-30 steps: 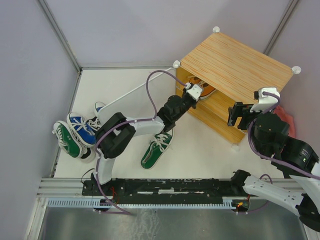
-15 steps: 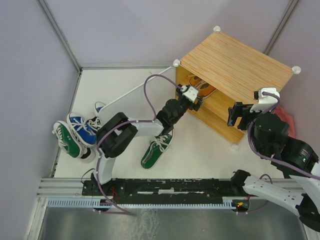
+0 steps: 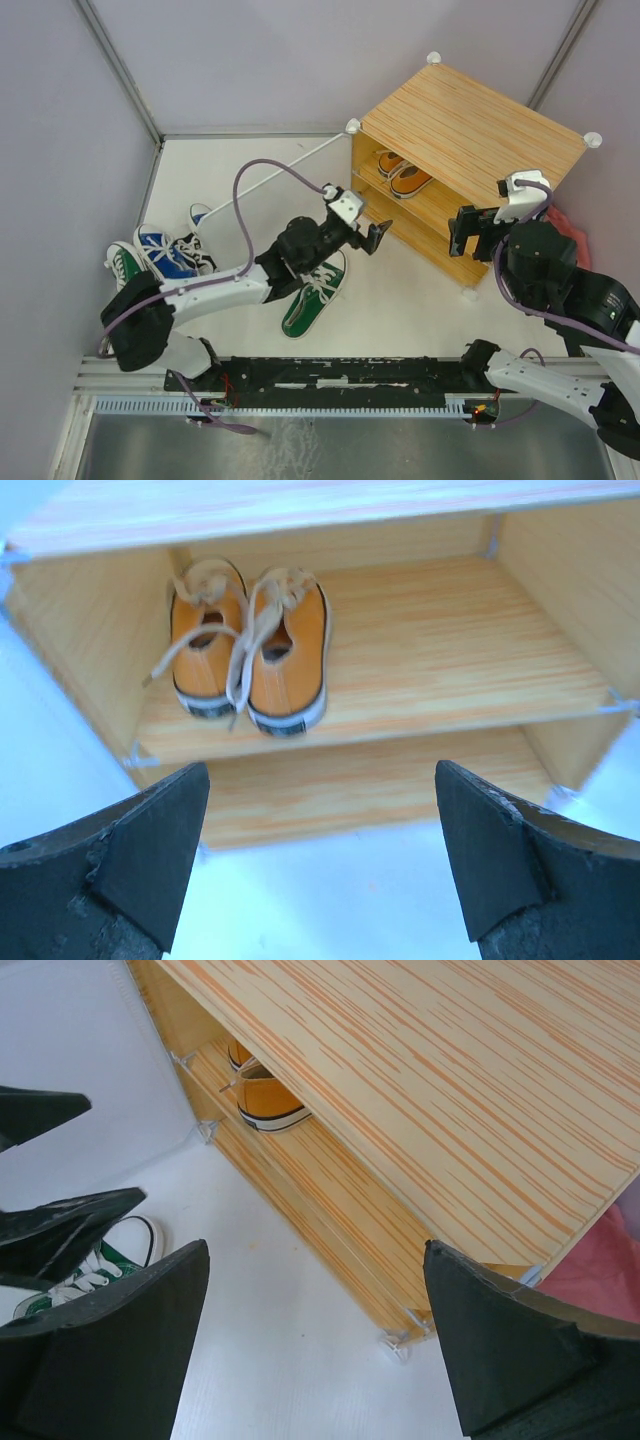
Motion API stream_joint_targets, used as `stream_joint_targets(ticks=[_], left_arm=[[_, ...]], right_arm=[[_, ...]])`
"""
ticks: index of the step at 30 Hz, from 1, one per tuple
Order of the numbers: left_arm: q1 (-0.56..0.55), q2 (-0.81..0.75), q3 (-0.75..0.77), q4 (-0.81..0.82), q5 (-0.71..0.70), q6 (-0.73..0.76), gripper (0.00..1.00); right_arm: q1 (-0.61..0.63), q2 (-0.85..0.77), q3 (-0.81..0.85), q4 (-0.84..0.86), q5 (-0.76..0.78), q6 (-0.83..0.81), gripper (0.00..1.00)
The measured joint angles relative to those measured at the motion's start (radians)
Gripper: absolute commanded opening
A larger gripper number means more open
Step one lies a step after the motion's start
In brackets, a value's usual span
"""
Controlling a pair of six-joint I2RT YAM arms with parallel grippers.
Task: Place and organize the shoes in the shoe cabinet
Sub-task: Place the shoe in the shoe cabinet, then pick up the shoe from the center of the board.
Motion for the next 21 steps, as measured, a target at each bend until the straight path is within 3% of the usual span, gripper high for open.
stream_joint_targets(ticks=[2,5,8,13,17,21], left_arm=[[-0.004,-0.098,-0.076,-0.029,0.020,-0.054,1.00],[0.004,-0.266,-0.198,-0.121,0.040,-0.121,0.90],[0.006,-0.424,-0.229,-0.296,0.056,-0.153,0.83],[0.006,-0.649,-0.098,-0.631,0.043,-0.188,0.76],[0.006,-0.782,0.023,-0.764,0.010,-0.196,0.77],[0.006,-0.824,0.160,-0.845,-0.082,-0.184,0.90]], right_arm=[[0.000,0.005,0.012,-0.015,-0.011,-0.003,0.96],[0.000,0.007,0.024,-0.027,-0.039,-0.003,0.96],[0.000,0.013,0.034,-0.038,-0.082,-0.002,0.96],[0.000,0.079,0.043,-0.043,-0.163,0.001,0.96],[0.000,0.148,0.040,-0.035,-0.222,0.001,0.96],[0.000,0.171,0.032,-0.029,-0.268,0.001,0.96]])
